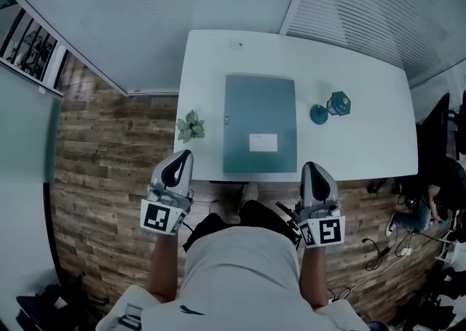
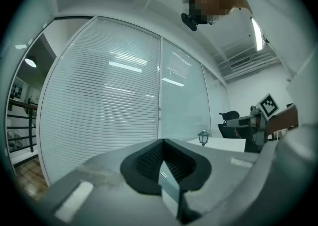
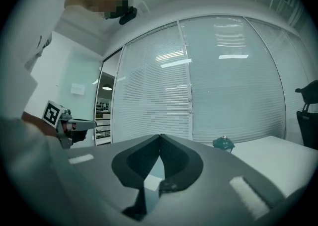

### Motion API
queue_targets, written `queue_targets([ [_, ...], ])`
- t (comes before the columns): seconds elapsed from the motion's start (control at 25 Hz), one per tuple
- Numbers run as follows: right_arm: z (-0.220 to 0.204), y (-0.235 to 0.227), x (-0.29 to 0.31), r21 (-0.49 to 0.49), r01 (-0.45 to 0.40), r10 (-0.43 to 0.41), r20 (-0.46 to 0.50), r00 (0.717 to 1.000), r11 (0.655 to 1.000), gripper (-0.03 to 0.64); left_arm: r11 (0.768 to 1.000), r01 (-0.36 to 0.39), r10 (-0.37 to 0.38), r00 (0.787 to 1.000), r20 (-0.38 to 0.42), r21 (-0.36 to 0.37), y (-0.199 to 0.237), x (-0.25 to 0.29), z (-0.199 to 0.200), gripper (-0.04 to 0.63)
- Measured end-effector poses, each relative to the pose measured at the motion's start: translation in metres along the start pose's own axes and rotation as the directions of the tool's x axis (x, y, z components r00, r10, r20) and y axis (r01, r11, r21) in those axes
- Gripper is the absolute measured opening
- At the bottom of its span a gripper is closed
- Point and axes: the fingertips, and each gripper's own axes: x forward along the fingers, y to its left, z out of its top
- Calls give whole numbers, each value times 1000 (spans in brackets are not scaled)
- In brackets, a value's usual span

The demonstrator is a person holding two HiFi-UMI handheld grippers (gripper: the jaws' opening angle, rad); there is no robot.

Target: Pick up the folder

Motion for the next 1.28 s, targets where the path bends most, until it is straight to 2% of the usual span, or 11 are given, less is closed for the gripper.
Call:
queue_targets([
  [0.24, -4, -47, 32, 34, -65, 65, 2, 998, 997, 1, 994, -71, 73, 997, 25, -82, -11, 39, 6, 5],
  [0.56, -4, -75, 54, 60, -115, 114, 13, 993, 992, 0, 988, -138, 140, 990, 23, -69, -9, 58, 9, 5],
  [0.72, -7, -78, 58, 64, -87, 87, 7, 996, 994, 0, 990, -116, 119, 992, 29, -76, -3, 65, 11, 5],
  [0.96, -18, -75, 66, 77, -51, 51, -7, 999, 996, 0, 996, -76, 78, 996, 35, -49, 13, 76, 13, 5],
  [1.08, -20, -74, 70, 111, -44, 45, -10, 999, 993, 2, 996, -69, 71, 997, 34, -54, 17, 76, 10, 5],
  [1.2, -35, -74, 79, 164, -45, 59, -81, 995, 985, 44, 997, -59, 61, 998, 23, -57, 18, 74, 6, 5],
  [1.28, -55, -72, 87, 204, -62, 99, -177, 979, 977, 112, 996, -56, 57, 998, 18, -63, 18, 72, 3, 5],
])
